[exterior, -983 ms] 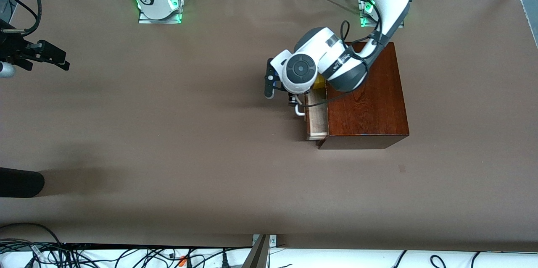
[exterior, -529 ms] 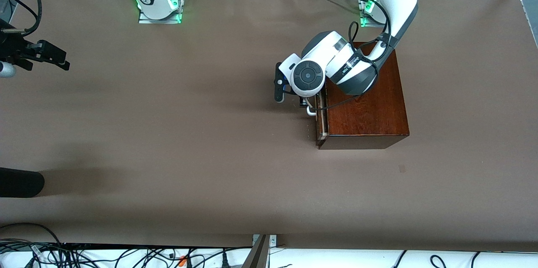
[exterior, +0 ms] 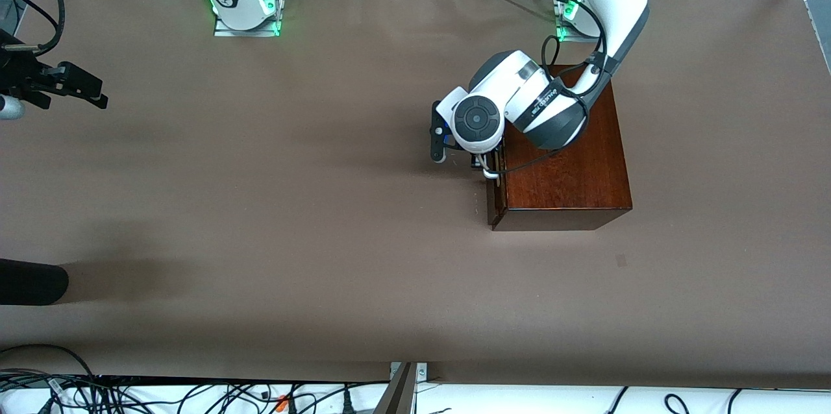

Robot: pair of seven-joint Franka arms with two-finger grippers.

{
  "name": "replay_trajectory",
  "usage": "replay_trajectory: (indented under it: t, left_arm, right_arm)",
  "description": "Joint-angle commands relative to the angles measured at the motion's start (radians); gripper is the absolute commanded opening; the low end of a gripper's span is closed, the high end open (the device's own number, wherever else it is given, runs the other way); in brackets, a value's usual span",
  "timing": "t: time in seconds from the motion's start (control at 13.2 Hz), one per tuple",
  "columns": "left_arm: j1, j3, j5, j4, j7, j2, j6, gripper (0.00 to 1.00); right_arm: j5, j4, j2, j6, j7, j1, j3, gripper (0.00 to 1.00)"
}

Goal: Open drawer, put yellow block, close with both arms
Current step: 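Push the drawer shut into the box with the left gripper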

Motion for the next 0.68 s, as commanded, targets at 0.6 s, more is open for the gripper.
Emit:
replay_trajectory:
  t: [0.6]
  left_arm:
    - [0.020,0.010,-0.024,0.013,-0.327,-0.221,-0.071,1.00]
  right_arm:
    - [0.013,-0.004,-0.019,-0.013,-0.006,-0.010,0.009,1.00]
